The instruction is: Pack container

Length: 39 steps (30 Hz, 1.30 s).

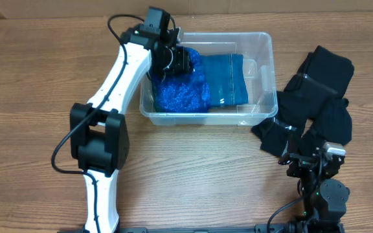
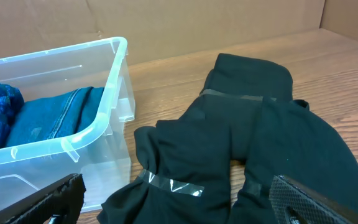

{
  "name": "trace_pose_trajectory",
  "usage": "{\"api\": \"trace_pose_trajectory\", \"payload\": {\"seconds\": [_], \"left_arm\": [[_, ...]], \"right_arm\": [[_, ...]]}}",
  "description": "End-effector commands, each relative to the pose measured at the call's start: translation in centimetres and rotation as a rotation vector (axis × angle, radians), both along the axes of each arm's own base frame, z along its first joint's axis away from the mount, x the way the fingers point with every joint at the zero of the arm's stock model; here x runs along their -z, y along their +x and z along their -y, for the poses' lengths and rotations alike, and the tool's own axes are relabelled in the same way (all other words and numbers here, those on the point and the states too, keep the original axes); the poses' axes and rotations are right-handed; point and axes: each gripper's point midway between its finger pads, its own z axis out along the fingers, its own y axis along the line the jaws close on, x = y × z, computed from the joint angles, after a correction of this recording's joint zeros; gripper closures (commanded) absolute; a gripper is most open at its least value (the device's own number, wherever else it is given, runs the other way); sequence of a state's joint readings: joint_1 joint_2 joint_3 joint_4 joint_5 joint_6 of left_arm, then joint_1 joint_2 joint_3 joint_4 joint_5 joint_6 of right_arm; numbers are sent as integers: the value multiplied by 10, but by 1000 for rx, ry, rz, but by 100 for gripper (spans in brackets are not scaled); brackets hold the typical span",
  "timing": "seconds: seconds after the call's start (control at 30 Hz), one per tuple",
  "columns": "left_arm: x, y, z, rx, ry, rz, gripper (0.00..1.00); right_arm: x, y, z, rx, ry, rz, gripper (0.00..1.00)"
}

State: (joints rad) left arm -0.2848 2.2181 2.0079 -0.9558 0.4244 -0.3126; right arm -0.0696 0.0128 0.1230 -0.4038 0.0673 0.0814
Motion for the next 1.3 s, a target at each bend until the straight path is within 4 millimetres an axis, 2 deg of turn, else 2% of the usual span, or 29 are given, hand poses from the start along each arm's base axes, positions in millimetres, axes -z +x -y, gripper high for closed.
{"api": "trace_pose_trajectory", "payload": {"seconds": [0.0, 0.03, 0.1, 0.17, 0.27, 0.33, 0.37, 0.5, 0.63, 0.73, 0.83, 0.9, 0.97, 1.07, 1.1, 1.2, 1.27], "left_arm": [[-140, -2, -15, 26, -59, 272, 32], [-161, -9, -34, -15, -13, 304, 26], [-188, -22, -60, -70, 46, 346, 22], [-208, -39, -81, -93, 93, 378, 21], [-225, -60, -106, -129, 193, 406, 12], [-233, -77, -128, -184, 291, 412, 5], [-237, -89, -141, -214, 353, 406, 0], [-232, -105, -150, -218, 398, 358, 0], [-225, -110, -151, -209, 408, 321, 0], [-225, -110, -151, -209, 408, 321, 0], [-225, -110, -151, -209, 408, 322, 0], [-227, -107, -149, -209, 396, 335, 0], [-227, -108, -149, -209, 396, 335, 0], [-227, -107, -149, -209, 396, 334, 0], [-227, -107, -149, -209, 396, 334, 0], [-227, -107, -149, -209, 396, 334, 0], [-227, -107, -149, -209, 396, 334, 0]], "right_arm": [[-1, 0, 0, 0, -2, 11, 0], [-2, 0, 0, 0, -2, 14, 0], [-5, 1, -2, -7, -1, 26, 0], [-4, 2, -22, -123, 27, 23, 0], [-12, 0, -55, -307, 82, 55, 0], [-29, -1, -64, -348, 180, 108, 0], [-47, -3, -64, -336, 245, 140, 0], [-79, -8, -60, -293, 319, 129, 0], [-88, -2, -46, -173, 352, -84, 0], [-97, 17, -43, -152, 337, -259, 0], [-105, 38, -48, -184, 333, -344, 0], [-99, 54, -41, -154, 348, -400, 0], [-68, 73, -22, -66, 415, -511, 0], [-15, 85, 8, 37, 498, -670, 0], [1, 88, 12, 43, 548, -718, 0], [35, 95, 18, 21, 643, -799, 0], [50, 101, 13, -42, 660, -828, 0]]}}
